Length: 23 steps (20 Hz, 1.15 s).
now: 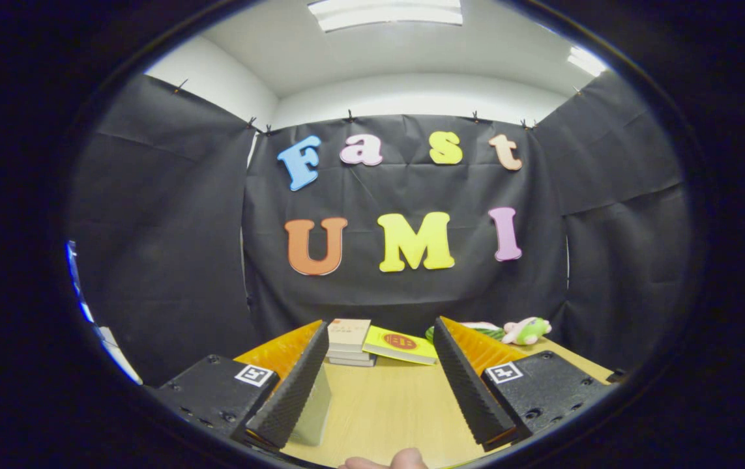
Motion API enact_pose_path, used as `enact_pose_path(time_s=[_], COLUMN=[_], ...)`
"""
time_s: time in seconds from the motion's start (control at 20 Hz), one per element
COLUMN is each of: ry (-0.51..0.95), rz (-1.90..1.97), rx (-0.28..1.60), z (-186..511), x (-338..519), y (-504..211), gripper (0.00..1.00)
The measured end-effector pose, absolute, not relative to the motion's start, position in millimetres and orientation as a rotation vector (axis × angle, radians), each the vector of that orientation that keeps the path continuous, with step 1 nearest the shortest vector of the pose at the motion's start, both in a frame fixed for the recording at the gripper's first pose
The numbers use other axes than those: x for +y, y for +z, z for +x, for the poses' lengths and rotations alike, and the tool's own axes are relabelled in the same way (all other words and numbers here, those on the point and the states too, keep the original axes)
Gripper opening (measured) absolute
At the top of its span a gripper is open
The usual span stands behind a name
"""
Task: Open the storage box then place both shoes into the box .Put the left shoe in first, then the right shoe, with the right side of both shoes facing outward in a uniform manner.
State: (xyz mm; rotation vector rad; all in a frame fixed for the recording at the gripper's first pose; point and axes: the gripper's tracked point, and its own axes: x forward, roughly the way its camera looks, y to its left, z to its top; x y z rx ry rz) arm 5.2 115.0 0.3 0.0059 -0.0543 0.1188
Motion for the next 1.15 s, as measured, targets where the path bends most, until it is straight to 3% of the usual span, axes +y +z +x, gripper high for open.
enact_pose_path(time_s=[1.15], ry=[0.154], rz=[-0.002], rx=[0.004], z=[17.7], x=[140.7], y=[-24.8], gripper=[1.00])
